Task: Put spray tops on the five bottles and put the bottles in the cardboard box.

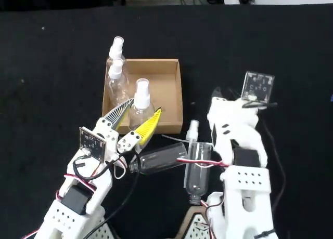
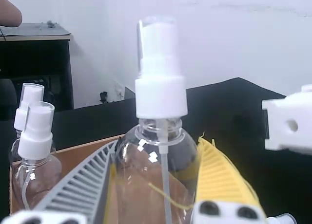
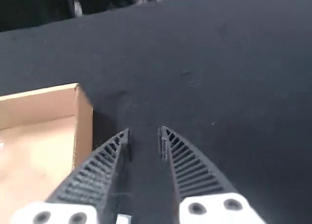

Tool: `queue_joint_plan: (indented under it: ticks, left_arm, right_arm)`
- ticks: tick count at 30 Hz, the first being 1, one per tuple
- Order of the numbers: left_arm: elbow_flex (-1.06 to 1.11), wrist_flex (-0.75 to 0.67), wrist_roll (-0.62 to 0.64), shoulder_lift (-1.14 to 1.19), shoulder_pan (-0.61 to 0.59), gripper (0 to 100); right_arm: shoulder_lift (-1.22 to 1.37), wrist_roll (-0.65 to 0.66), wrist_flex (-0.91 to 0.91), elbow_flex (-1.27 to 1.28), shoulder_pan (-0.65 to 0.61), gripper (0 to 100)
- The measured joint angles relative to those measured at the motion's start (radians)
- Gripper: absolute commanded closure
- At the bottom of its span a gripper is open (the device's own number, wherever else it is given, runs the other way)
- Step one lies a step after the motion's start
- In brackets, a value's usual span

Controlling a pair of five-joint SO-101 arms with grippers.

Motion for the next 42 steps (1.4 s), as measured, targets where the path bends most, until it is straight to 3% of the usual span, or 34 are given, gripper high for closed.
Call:
queue_joint_plan:
  ticks: [6, 15, 34, 42]
  left_arm:
    - [0.0, 0.0, 0.0, 0.0, 0.0, 94]
    - [0.0, 0.0, 0.0, 0.0, 0.0, 94]
    - [0.0, 0.0, 0.0, 0.0, -0.002, 94]
    - [0.0, -0.046, 0.0, 0.0, -0.224, 94]
  right_arm:
    - [0.0, 0.0, -0.172, 0.107, -0.003, 92.0]
    - [0.0, 0.0, -0.272, 0.178, -0.003, 92.0]
    - [0.0, 0.0, -0.288, 0.189, -0.003, 92.0]
    - [0.0, 0.055, -0.288, 0.192, -0.011, 92.0]
